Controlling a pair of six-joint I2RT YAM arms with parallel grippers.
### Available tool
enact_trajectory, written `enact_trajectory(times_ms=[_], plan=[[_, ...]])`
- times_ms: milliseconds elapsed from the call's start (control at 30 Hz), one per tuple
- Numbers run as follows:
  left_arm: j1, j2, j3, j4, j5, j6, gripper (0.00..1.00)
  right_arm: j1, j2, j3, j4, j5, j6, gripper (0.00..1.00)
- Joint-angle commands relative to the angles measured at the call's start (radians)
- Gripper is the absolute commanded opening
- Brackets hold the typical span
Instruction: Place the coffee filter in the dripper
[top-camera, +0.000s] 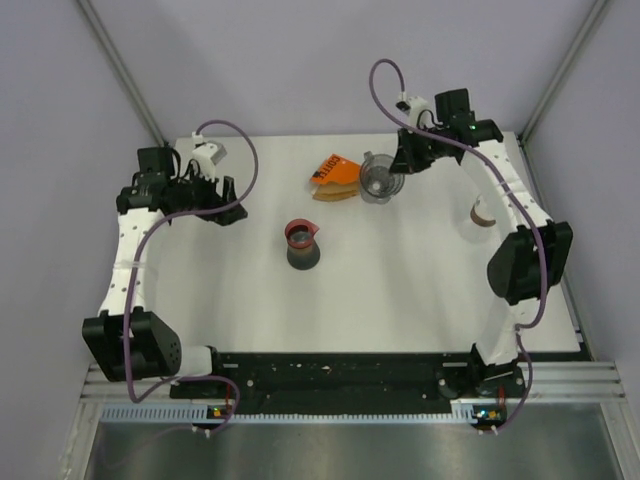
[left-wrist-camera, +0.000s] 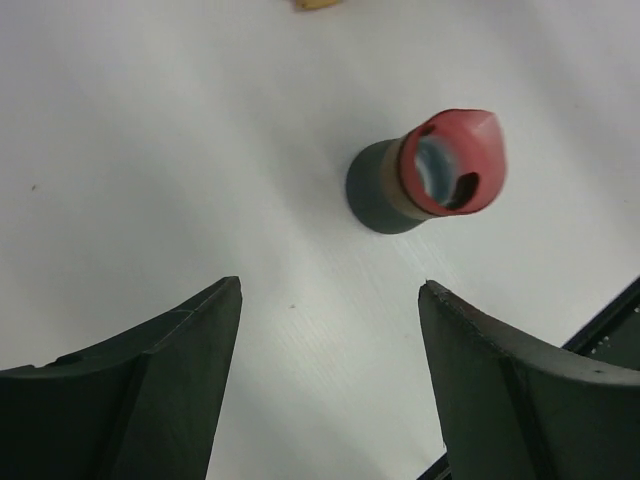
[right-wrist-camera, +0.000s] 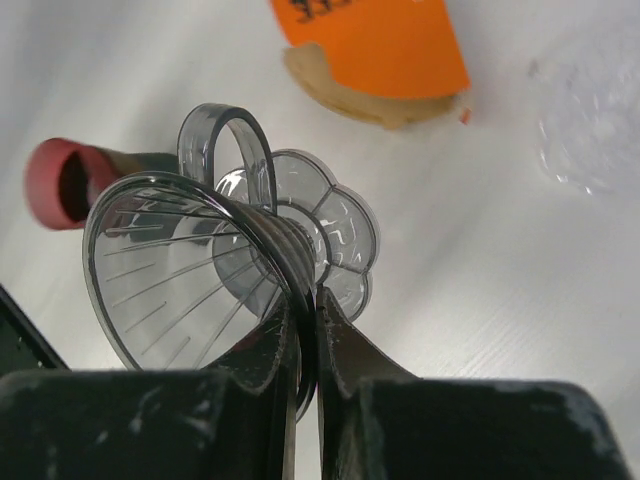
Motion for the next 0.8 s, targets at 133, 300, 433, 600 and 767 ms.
enact_trajectory(times_ms=[133,300,433,600,767], plan=[[-0.117,-0.051,0.166,-0.200,0.266,0.266,0.81,0.261,0.069,0.443,-0.431,-0.153,-0.320,0.00],[-0.186,-0.049,0.192,-0.173,0.297,0.324,0.80,0.367,0.158,0.560,-0.496,-0.193,-0.383,0.00],[-0.209,-0.034,0.189,-0.153,0.295,0.358,0.80,0.410,0.180,0.576,-0.510,-0.208,-0.406,0.00],[-0.241,-0.014,0.161,-0.202,0.380,0.450,0.77,0.435,0.203,0.577,-0.496,-0.291,-0.416,0.00],[-0.260,-0.005,0.121,-0.129,0.398,0.387,0.73,0.461,0.262,0.626,-0.491,-0.345,-0.422,0.00]])
